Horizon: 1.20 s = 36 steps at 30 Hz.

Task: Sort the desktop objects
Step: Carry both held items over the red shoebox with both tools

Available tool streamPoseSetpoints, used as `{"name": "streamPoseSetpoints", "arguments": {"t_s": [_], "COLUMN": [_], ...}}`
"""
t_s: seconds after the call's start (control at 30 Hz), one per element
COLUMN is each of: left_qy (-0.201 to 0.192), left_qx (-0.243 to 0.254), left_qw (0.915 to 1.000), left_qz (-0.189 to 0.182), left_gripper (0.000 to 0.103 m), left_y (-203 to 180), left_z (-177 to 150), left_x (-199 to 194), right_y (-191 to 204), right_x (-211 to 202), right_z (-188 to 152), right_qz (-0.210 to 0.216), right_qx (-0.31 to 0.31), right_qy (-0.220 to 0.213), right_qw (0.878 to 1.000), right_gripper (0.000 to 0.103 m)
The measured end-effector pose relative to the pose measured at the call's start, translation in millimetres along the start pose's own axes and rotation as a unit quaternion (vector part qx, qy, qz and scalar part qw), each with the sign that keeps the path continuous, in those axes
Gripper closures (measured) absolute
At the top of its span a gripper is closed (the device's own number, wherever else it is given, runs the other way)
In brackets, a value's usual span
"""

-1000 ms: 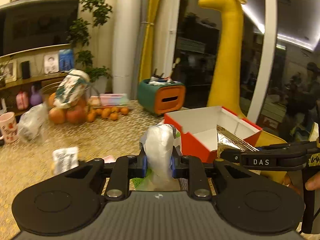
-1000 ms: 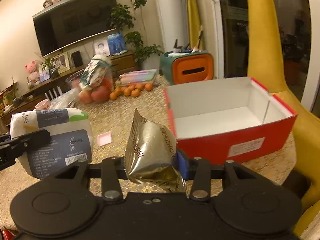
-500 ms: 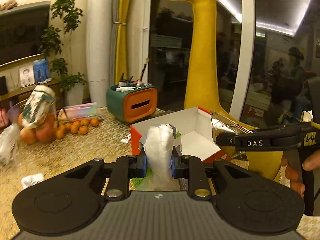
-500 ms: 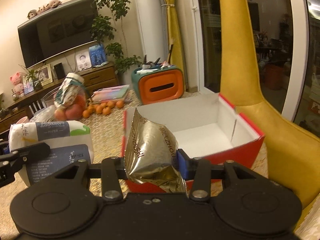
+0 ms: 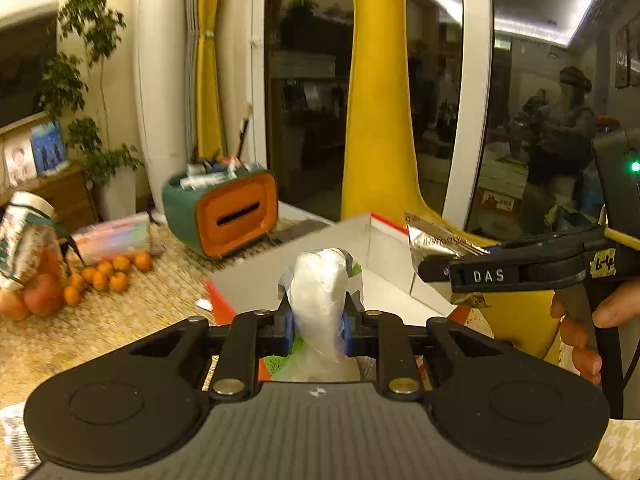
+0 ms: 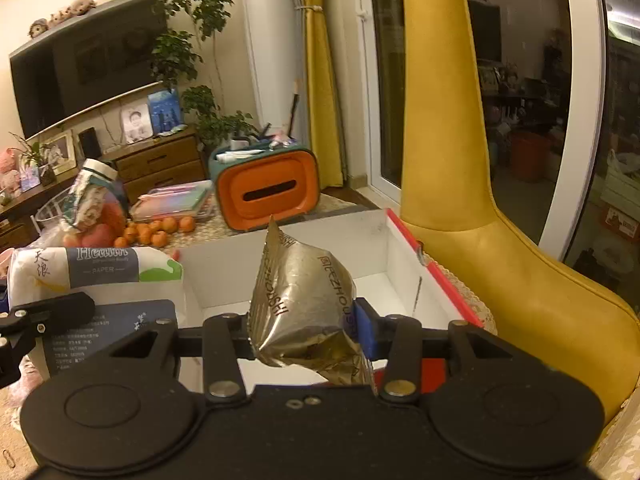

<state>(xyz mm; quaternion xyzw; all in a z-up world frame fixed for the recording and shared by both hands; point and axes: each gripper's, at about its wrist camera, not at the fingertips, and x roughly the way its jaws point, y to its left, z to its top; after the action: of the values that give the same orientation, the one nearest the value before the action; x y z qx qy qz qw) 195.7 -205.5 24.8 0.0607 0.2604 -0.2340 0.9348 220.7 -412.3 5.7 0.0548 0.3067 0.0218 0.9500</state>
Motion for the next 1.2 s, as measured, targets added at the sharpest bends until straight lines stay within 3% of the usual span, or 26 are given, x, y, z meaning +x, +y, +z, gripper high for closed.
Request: {"name": "streamPoseSetpoints", "arguments": {"t_s": [0.33, 0.53, 1.07, 1.2], "left_qy": [0.046, 0.082, 0.157, 0.158], "left_qx": [0.02, 0.01, 0.033, 0.036], "left_qw": [0.9987, 0.9965, 0.987, 0.9866], "left_qz": [0.011, 0.013, 0.015, 0.017], "left_gripper": [0.083, 0.083, 0.081, 0.079], "left_y": [-8.6, -6.6, -2.9, -1.1], "left_z": [7.4, 5.9, -4.5, -4.1], "left_x": [74.1, 107.5, 153.1, 152.0], "right_y": [-21.9, -22.4, -28.1, -27.7], "right_x": [58.6, 88.4, 108.8, 105.1], "right_z": [4.0, 4.0, -12.1, -14.2], "right_qz": [-0.002, -0.011, -0.004, -0.001], "right_qx": [0.008, -0.008, -0.019, -0.021], "right_qy": [0.049, 0.074, 0.1, 0.092], "right_qw": [0.999, 0.997, 0.995, 0.996], "right_gripper": [0.064, 0.082, 0.071, 0.05]}}
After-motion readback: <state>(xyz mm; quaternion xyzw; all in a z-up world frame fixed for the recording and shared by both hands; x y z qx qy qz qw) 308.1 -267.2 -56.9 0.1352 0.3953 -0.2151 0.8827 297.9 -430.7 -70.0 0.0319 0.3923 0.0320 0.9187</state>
